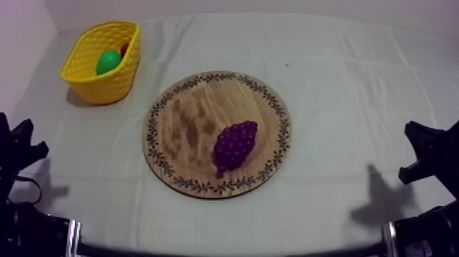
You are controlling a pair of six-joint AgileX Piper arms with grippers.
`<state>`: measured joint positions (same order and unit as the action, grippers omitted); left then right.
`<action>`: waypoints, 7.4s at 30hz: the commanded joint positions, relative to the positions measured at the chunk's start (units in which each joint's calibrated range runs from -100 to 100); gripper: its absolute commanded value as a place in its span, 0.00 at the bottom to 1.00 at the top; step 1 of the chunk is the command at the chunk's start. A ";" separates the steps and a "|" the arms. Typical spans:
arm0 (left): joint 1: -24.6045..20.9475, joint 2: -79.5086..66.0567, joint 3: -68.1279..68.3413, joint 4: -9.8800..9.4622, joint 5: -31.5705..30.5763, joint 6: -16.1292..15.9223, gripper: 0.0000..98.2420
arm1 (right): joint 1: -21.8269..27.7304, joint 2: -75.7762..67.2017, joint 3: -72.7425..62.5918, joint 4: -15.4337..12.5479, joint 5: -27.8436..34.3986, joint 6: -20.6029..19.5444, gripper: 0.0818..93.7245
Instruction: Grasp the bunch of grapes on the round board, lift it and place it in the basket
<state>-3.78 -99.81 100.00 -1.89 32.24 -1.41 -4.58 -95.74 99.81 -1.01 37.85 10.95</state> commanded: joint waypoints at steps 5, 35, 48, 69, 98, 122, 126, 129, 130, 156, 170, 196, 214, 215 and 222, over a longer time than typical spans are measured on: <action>6.93 -0.19 0.00 -0.52 0.40 2.29 0.00 | -0.02 -0.01 -0.03 0.01 -0.03 0.01 0.00; 11.21 19.43 -24.83 -1.33 3.75 4.47 0.00 | -0.02 -0.01 -0.03 0.01 -0.03 -0.01 0.00; 23.26 45.28 -53.51 -9.62 13.39 14.46 0.00 | -0.02 -0.01 -0.03 0.01 -0.03 0.00 0.00; 40.03 80.54 -78.15 -14.95 33.19 22.82 0.00 | -0.02 -0.01 -0.03 0.01 -0.03 0.01 0.00; 48.14 106.62 -90.32 -13.25 43.63 23.11 0.37 | -0.02 -0.01 -0.03 0.01 -0.03 0.01 0.00; 47.68 119.54 -91.56 -6.41 45.26 22.95 0.97 | -0.02 -0.01 -0.03 0.01 -0.03 0.01 0.00; 47.51 123.57 -93.05 -6.13 44.07 22.86 0.97 | -0.02 -0.01 -0.03 0.01 -0.03 0.01 0.00; 47.25 126.59 -95.03 -5.62 44.39 22.72 0.97 | -0.02 -0.01 -0.03 0.01 -0.03 0.01 0.00; 47.19 127.53 -95.68 -5.44 44.57 22.66 0.96 | -0.02 -0.01 -0.03 0.01 -0.03 0.01 0.00; 44.81 139.95 -103.17 -1.61 46.60 20.10 0.75 | -0.02 -0.01 -0.03 0.01 -0.03 0.01 0.00; 44.91 138.08 -101.50 -0.99 47.68 16.81 0.39 | -0.02 -0.01 -0.03 0.01 -0.03 0.01 0.00; 31.66 96.17 -73.36 -5.55 47.45 6.39 0.24 | -0.02 -0.01 -0.03 0.01 -0.03 0.01 0.00; 15.70 102.36 -90.07 -13.18 29.30 8.83 0.25 | -0.02 -0.01 -0.03 0.01 -0.03 0.01 0.00; 15.13 103.55 -90.40 -13.55 27.50 9.27 0.25 | -0.02 -0.01 -0.03 0.01 -0.03 0.01 0.00; 12.66 111.09 -91.49 -14.21 21.15 10.51 0.26 | -0.02 -0.01 -0.03 0.01 -0.03 0.01 0.00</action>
<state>9.00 9.49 8.49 -16.05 53.93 8.96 -4.58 -95.74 99.81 -1.01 37.85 10.97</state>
